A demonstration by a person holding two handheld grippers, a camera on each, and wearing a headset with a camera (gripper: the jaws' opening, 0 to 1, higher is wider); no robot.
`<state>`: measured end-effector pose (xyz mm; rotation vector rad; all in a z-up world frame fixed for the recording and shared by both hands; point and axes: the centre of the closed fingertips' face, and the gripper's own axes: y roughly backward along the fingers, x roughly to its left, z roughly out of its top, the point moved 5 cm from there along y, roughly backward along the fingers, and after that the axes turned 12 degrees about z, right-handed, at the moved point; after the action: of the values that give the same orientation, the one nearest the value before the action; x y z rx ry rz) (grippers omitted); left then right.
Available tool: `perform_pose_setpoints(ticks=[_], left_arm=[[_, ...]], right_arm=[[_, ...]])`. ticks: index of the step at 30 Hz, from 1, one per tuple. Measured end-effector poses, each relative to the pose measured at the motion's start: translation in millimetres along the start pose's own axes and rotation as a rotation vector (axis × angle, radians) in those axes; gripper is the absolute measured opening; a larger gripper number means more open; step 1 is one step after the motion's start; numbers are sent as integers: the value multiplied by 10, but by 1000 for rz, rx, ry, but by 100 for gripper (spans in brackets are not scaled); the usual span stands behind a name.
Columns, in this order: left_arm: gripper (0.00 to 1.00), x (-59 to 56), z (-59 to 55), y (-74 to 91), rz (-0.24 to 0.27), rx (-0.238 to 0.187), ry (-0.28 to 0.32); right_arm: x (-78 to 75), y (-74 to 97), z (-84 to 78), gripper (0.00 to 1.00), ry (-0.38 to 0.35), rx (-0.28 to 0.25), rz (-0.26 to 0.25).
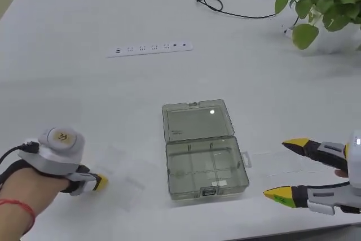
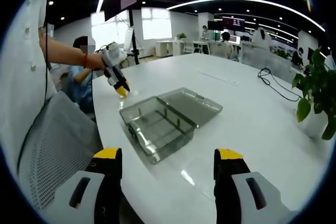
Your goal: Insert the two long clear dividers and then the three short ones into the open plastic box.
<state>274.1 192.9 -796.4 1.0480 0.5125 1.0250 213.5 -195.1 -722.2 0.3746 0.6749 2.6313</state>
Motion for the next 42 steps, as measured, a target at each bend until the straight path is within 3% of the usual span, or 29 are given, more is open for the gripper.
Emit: perform_pose_setpoints(ticks=[4, 7, 16, 23, 33, 39, 42], left_arm=[[30, -41, 17, 54, -21, -34, 57], [30, -40, 28, 90, -24, -50, 67], [30, -198, 229, 357, -85, -177, 173], [30, -402, 432, 580, -154, -286, 230], [30, -725, 633, 753, -263, -383, 286], [30, -966, 758, 816, -330, -432, 290], [30, -1059, 819, 849, -357, -458, 292]], right_arm=[[3, -7, 31, 72, 3, -1, 2], [8, -18, 77, 71, -2, -14, 3], [64, -62, 307, 70, -10, -68, 13], [101, -113, 463, 64, -21, -114, 24], [208, -211, 856, 56, -85, -182, 32], [239, -303, 974, 51, -119, -196, 39], [255, -348, 1021, 47, -170, -210, 31]])
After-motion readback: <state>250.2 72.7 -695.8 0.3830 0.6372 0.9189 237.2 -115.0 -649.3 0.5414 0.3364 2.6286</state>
